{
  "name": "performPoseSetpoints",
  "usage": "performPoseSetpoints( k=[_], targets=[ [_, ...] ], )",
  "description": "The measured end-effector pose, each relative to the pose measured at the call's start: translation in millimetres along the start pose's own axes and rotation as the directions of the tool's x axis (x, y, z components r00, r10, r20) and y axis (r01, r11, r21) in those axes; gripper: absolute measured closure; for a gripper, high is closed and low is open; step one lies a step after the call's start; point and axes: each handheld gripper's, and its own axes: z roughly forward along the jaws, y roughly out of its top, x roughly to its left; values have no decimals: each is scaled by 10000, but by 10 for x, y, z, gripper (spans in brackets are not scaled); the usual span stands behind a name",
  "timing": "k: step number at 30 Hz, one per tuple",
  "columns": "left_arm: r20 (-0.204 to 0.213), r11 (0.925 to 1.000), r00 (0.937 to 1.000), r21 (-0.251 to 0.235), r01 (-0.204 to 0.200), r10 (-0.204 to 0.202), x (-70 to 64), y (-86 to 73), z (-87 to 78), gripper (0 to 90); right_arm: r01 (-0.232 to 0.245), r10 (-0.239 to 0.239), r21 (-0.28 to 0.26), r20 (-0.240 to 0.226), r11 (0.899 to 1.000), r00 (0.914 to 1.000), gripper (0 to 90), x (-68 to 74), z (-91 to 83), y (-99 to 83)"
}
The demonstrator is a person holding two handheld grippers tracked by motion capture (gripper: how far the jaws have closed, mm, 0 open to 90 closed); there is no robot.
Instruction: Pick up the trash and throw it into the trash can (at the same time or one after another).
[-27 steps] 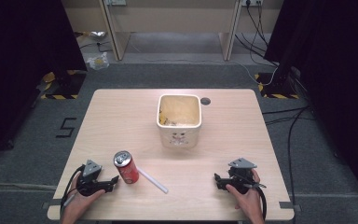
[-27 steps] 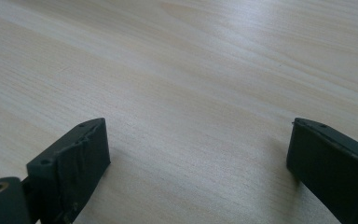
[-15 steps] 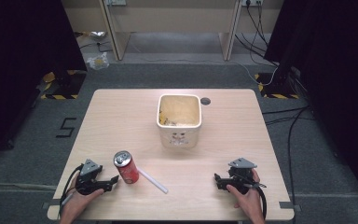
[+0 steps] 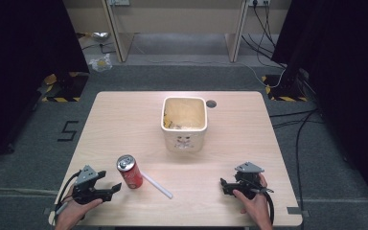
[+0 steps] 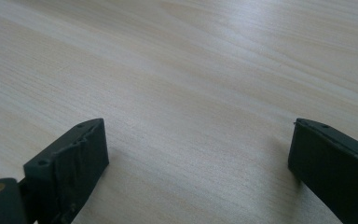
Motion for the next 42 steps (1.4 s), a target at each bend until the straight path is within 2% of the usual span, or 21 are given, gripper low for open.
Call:
performPoseSetpoints(
  k=[3, 7, 12, 19, 42],
  targets=[
    [101, 9998, 9999, -197, -88, 90, -56, 39, -48, 165, -3, 3, 0, 6, 10000, 10000, 51, 0, 0, 0],
    [437, 9992, 9990, -395, -47, 64, -120, 70, -84, 160, 19, -19, 6, -18, 10000, 10000, 51, -2, -1, 0],
    [483, 9981, 9987, -589, -159, 187, -200, 114, -86, 160, 47, -47, 2, -33, 10000, 10000, 51, -5, -2, -1],
    [567, 9980, 9984, -635, -35, 71, -249, 138, -12, 159, 54, -54, 2, -45, 10000, 10000, 51, -6, -2, -1],
    [508, 9964, 9980, -781, -336, 376, -338, 240, 234, 166, 82, -82, -1, -56, 10000, 10000, 50, -8, -2, -2]
  ],
)
